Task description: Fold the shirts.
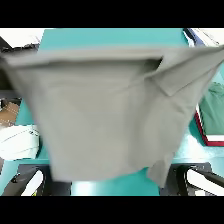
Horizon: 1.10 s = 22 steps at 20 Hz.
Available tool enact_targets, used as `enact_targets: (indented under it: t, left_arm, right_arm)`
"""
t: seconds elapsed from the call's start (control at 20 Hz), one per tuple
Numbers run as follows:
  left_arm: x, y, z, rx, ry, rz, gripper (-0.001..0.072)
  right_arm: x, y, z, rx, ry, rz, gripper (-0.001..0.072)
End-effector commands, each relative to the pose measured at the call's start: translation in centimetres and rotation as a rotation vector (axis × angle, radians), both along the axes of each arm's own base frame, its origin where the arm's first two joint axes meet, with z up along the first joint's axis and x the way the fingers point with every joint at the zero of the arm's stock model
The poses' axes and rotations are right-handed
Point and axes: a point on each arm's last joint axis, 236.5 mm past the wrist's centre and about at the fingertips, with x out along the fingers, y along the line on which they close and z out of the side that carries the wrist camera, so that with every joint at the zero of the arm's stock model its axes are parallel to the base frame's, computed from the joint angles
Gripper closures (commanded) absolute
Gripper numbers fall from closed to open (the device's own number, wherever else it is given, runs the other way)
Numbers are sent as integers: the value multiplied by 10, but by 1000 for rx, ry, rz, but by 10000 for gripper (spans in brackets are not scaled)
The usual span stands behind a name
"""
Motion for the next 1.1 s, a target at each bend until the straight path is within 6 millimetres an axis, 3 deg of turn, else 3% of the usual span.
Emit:
enact_targets:
  t: [0.0, 0.15, 0.3, 0.5, 0.7, 0.9, 1.05]
  left_arm:
    - [33, -8, -125, -104, 185, -58, 685]
    - [84, 21, -175, -98, 167, 41, 686]
    - [133, 46, -196, -117, 118, 145, 685]
    - [180, 47, -203, -168, 88, 119, 685]
    - [210, 54, -206, -176, 82, 121, 685]
    - [208, 49, -214, -176, 115, 93, 685]
    - [179, 31, -235, -145, 243, -26, 685]
  right_arm:
    - [35, 6, -108, 14, 253, 23, 692]
    - [82, -1, -168, -39, 254, -8, 692]
    - [122, -9, -201, -33, 204, -63, 692]
    - [159, -14, -212, -15, 105, -114, 692]
    - [185, -20, -197, -21, -21, -140, 692]
    - [177, -17, -204, -20, 26, -129, 692]
    - [135, -7, -229, -13, 229, -85, 692]
